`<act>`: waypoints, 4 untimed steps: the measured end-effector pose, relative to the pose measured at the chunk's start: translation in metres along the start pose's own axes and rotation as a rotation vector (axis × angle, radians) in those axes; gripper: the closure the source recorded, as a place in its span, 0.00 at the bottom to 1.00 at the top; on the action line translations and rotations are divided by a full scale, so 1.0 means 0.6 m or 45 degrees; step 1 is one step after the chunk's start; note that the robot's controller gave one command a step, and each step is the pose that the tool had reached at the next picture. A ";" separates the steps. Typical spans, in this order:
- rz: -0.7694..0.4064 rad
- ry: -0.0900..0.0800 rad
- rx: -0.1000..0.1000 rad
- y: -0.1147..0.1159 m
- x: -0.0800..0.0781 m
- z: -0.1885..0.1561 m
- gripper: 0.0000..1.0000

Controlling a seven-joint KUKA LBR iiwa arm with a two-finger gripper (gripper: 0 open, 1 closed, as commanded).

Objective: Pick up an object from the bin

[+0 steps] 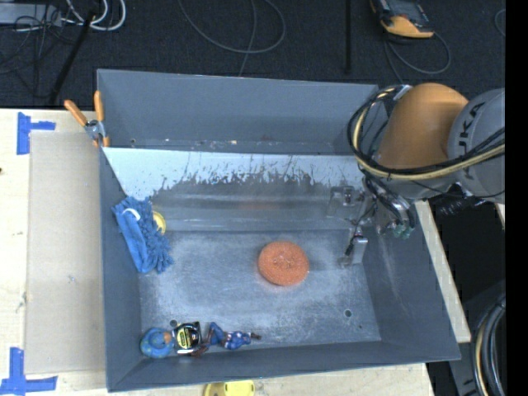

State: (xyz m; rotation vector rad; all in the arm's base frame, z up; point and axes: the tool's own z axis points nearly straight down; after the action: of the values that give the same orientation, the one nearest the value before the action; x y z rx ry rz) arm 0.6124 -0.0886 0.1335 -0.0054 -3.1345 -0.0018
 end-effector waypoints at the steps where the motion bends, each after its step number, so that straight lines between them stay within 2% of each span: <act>1: -0.003 -0.009 0.001 0.001 -0.003 -0.009 0.00; 2: 0.010 -0.008 0.001 0.126 0.021 0.016 0.00; 3: 0.022 -0.007 -0.002 0.161 0.039 0.014 0.00; 4: 0.021 -0.006 0.001 0.134 0.050 0.029 0.00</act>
Offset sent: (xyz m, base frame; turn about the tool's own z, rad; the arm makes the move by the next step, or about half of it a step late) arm -0.0142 0.0858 -0.0107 0.0053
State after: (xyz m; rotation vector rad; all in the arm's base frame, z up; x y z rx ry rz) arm 0.5825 -0.0080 0.1164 -0.0309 -3.1390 -0.0002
